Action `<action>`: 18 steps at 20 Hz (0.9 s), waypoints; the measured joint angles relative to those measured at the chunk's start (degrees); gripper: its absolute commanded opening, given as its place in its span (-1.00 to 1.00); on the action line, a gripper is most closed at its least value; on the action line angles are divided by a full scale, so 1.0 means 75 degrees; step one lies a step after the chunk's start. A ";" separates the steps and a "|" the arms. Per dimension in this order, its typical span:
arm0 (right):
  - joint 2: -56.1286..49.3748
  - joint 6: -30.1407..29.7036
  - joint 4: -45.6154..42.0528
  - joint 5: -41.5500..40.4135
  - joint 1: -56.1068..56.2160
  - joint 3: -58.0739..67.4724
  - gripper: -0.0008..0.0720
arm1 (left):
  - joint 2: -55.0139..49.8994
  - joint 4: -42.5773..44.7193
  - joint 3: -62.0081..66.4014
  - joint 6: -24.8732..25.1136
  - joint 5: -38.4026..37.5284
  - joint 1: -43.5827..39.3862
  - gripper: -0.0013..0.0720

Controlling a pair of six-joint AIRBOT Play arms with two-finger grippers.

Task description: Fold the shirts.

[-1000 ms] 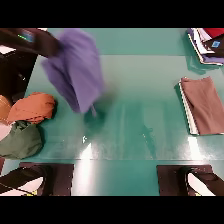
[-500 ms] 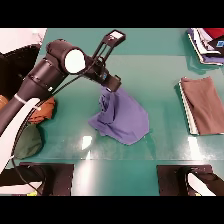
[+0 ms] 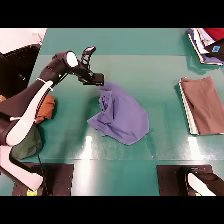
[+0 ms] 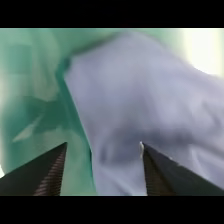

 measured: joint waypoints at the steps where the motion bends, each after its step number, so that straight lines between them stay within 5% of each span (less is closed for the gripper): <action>1: 0.0000 0.0000 0.0000 -0.0003 0.0000 -0.0108 -0.93 | -0.0178 -0.0210 -0.0006 0.0003 0.0137 0.0067 0.53; 2: 0.0000 0.0000 0.0000 -0.0009 0.0000 -0.0224 -0.93 | -0.0329 -0.0408 -0.0006 0.0009 0.0297 0.0114 0.53; 6: 0.0000 0.0000 0.0000 -0.0055 0.0000 -0.0720 -0.93 | -0.0638 -0.0950 -0.0006 0.0274 0.0901 0.0189 -0.77; 7: 0.0000 0.0000 0.0003 -0.0061 0.0000 -0.0854 -0.93 | -0.0673 -0.1017 -0.0006 0.0318 0.1020 0.0201 -0.90; 14: -0.0009 0.0003 0.0038 -0.0044 -0.0023 -0.2498 -0.91 | -0.0481 -0.0705 0.0370 0.0428 0.0405 0.0632 -0.90; 15: -0.0041 0.0003 0.0050 -0.0044 -0.0020 -0.2847 -0.51 | -0.0326 -0.0443 0.0408 0.0434 0.0277 0.0729 -0.90; 16: -0.0117 0.0003 0.0076 -0.0041 -0.0012 -0.3244 0.23 | -0.0154 -0.0154 0.0434 0.0437 0.0172 0.0825 -0.90; 18: -0.0425 0.0003 0.0280 -0.0064 0.0000 -0.4004 0.38 | 0.0157 0.0286 0.0481 0.0498 0.0032 0.0950 -0.90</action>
